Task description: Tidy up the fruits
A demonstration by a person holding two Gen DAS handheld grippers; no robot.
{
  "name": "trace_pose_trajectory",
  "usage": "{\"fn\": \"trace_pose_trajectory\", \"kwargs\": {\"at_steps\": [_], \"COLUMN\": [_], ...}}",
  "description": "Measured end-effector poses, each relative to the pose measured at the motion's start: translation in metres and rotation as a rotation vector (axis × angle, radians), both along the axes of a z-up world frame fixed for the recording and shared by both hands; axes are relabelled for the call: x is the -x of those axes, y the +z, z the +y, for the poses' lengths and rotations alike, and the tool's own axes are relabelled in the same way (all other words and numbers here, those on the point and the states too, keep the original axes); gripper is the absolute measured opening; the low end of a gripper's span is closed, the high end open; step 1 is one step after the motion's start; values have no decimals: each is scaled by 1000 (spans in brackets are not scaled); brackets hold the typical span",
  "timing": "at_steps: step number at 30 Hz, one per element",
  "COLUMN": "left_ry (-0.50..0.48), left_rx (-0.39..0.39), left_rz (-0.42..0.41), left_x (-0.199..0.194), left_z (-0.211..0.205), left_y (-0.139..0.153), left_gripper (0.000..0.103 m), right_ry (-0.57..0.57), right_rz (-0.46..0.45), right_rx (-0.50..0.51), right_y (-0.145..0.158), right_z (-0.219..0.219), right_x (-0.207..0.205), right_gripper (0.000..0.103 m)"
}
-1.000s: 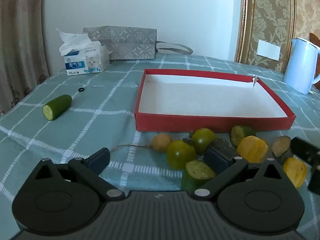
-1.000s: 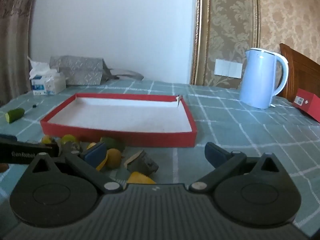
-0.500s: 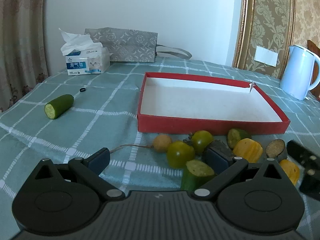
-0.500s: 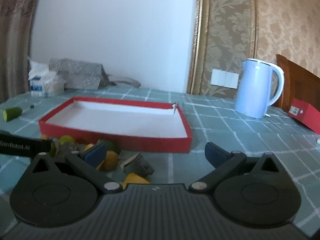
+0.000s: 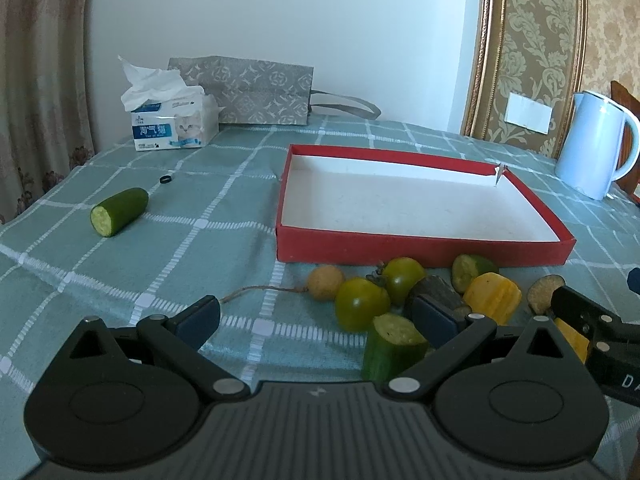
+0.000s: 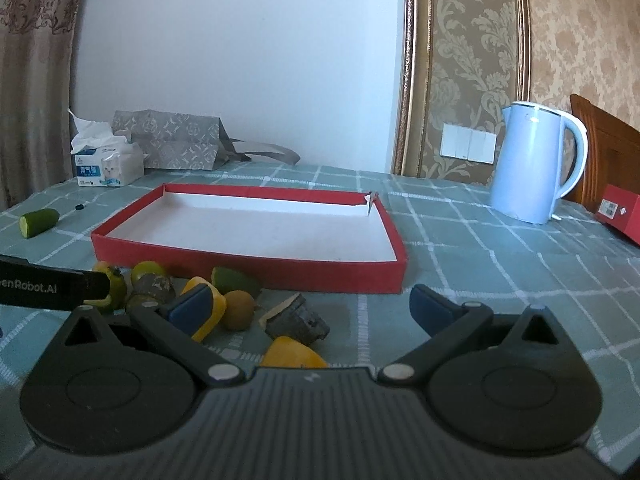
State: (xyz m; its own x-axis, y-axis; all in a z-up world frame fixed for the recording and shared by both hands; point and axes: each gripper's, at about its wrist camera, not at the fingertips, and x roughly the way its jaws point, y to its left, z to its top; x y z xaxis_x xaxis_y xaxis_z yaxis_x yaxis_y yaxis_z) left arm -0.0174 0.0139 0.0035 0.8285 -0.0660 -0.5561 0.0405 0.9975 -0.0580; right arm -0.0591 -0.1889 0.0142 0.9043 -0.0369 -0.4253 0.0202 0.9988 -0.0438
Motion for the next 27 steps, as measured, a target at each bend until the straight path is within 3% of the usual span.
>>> {"fn": "trace_pose_trajectory", "kwargs": {"at_steps": [27], "left_ry": [-25], "left_rx": [-26], "left_rz": [-6], "left_x": [0], "left_z": [-8], "left_y": [-2], "left_gripper": [103], "right_ry": [-28], "right_rz": [36], "right_rx": [-47], "right_y": [-7], "right_z": [-10], "right_x": [-9], "right_gripper": [103]}}
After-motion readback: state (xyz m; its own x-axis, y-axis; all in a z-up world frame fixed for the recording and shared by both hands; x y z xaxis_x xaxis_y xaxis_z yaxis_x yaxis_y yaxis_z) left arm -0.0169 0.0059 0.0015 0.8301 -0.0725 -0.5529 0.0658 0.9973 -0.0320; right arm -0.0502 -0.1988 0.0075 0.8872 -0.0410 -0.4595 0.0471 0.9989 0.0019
